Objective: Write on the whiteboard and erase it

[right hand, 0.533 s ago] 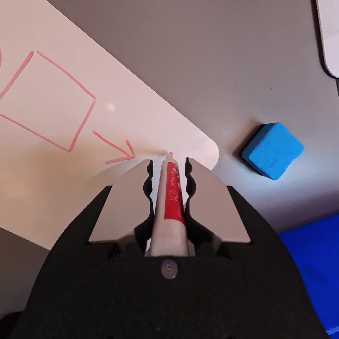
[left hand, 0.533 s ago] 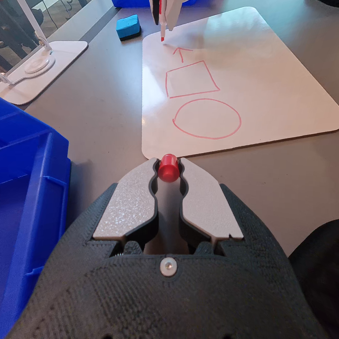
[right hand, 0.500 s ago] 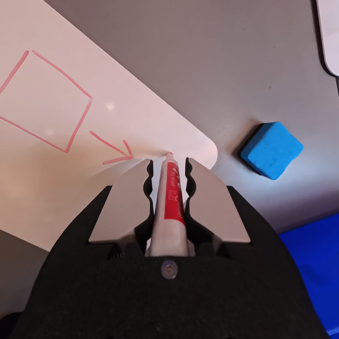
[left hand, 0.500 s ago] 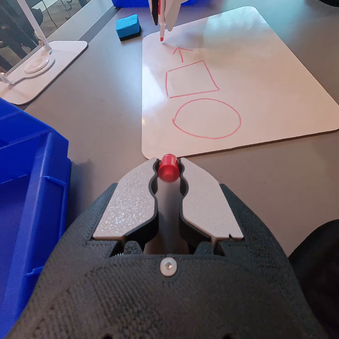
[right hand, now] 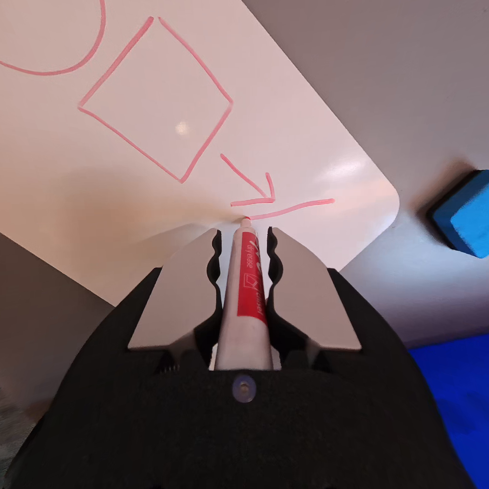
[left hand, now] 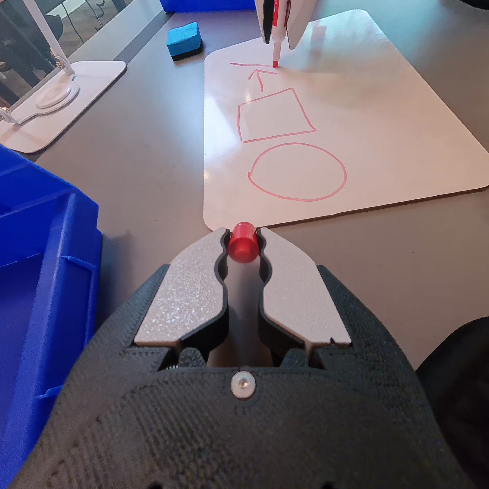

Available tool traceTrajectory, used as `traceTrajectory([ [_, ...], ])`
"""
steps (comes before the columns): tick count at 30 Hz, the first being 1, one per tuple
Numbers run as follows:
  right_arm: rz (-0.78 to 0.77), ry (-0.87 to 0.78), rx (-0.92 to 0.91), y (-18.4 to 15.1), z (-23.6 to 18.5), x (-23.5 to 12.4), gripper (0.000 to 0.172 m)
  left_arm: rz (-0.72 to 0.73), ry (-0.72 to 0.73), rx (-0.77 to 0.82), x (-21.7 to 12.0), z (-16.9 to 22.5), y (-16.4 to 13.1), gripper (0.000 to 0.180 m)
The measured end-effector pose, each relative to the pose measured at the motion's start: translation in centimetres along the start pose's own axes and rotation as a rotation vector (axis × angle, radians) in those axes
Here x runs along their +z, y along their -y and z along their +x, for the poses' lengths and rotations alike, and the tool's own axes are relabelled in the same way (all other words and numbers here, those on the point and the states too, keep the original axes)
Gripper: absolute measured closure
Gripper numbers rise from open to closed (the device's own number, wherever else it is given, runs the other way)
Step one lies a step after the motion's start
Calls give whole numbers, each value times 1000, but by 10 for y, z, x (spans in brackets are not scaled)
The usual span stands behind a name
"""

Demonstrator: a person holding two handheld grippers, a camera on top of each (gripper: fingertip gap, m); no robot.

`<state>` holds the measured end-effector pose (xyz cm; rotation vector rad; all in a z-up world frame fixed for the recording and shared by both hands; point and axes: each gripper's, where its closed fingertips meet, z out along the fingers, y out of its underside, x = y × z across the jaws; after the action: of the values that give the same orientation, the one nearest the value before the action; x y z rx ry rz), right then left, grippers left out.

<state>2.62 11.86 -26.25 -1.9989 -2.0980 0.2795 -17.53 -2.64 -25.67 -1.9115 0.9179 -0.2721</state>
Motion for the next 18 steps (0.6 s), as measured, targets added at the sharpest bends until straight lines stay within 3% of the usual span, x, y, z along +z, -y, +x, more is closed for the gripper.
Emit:
traceTrajectory([
  [11,-69,-113,113,-37,55,-9,138,-2,0,-4,0,-1,0,161],
  [18,-40,-121,89,-19,61,-3,138,-2,1,-4,1,-1,-1,161],
])
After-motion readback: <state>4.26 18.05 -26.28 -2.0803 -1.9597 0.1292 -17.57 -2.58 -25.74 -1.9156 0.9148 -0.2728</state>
